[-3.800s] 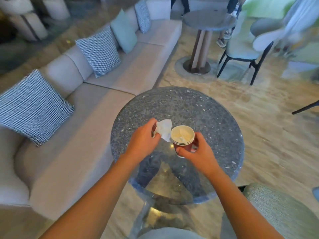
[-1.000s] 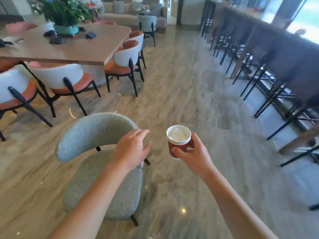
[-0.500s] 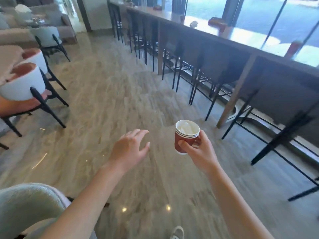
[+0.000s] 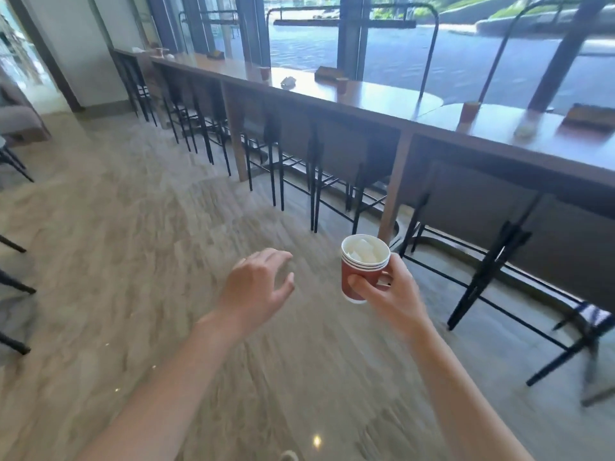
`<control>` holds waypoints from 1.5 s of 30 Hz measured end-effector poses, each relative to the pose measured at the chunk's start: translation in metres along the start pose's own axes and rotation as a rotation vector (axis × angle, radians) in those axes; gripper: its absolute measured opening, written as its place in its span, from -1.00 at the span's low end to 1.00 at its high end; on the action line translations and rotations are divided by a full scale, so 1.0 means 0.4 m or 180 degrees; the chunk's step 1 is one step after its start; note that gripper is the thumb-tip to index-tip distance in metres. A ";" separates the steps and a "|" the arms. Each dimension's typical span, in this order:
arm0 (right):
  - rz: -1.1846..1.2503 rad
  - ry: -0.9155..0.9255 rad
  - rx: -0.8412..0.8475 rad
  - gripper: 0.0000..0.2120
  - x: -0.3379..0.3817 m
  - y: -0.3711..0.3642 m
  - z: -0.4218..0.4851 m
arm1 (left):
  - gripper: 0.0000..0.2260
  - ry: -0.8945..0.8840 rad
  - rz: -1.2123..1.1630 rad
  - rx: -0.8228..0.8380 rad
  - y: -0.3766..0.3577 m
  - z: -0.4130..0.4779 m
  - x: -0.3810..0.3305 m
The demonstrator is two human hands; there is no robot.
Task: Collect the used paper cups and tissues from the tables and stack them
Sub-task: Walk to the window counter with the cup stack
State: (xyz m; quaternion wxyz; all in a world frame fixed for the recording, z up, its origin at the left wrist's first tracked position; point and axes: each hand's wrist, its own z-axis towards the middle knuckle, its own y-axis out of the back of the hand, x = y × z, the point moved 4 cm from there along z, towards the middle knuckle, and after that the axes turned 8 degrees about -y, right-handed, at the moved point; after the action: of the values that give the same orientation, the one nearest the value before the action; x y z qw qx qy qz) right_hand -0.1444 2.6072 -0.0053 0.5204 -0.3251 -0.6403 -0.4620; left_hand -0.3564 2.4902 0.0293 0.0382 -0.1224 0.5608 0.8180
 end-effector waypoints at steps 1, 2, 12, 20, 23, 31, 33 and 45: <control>-0.0022 -0.0029 -0.0133 -0.61 -0.005 0.019 0.026 | -0.60 -0.0098 -0.0048 0.0007 -0.017 0.042 0.004; -0.0040 -0.0063 -0.0252 -0.61 -0.008 0.038 0.051 | -0.60 -0.0192 -0.0114 0.0006 -0.032 0.083 0.006; -0.0162 -0.0258 -0.1590 -0.50 0.004 0.295 0.186 | -0.72 -0.1440 -0.0899 0.0124 -0.205 0.523 -0.168; 0.0068 -0.0455 -0.2282 -0.64 -0.085 0.528 0.271 | -0.68 -0.2146 -0.0969 0.0310 -0.380 0.774 -0.381; 0.0145 -0.0476 -0.2234 -0.65 -0.128 0.575 0.399 | -0.69 -0.2096 -0.0935 0.0361 -0.448 0.876 -0.391; 0.0223 -0.0445 -0.1503 -0.64 -0.128 0.594 0.816 | -0.71 -0.1542 -0.0557 0.0246 -0.508 1.155 -0.303; 0.0208 -0.0408 -0.1346 -0.62 -0.113 0.597 0.910 | -0.71 -0.1377 -0.0513 0.0166 -0.507 1.216 -0.280; 0.0060 -0.0330 -0.1146 -0.60 -0.082 0.653 1.432 | -0.65 -0.1234 -0.0488 0.0164 -0.647 1.692 -0.176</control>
State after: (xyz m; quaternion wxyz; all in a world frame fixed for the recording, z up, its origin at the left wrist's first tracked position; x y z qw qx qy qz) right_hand -0.1117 3.2365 0.0111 0.4244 -0.4423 -0.5702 -0.5469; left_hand -0.3432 3.2181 0.0423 0.2107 -0.0040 0.5527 0.8063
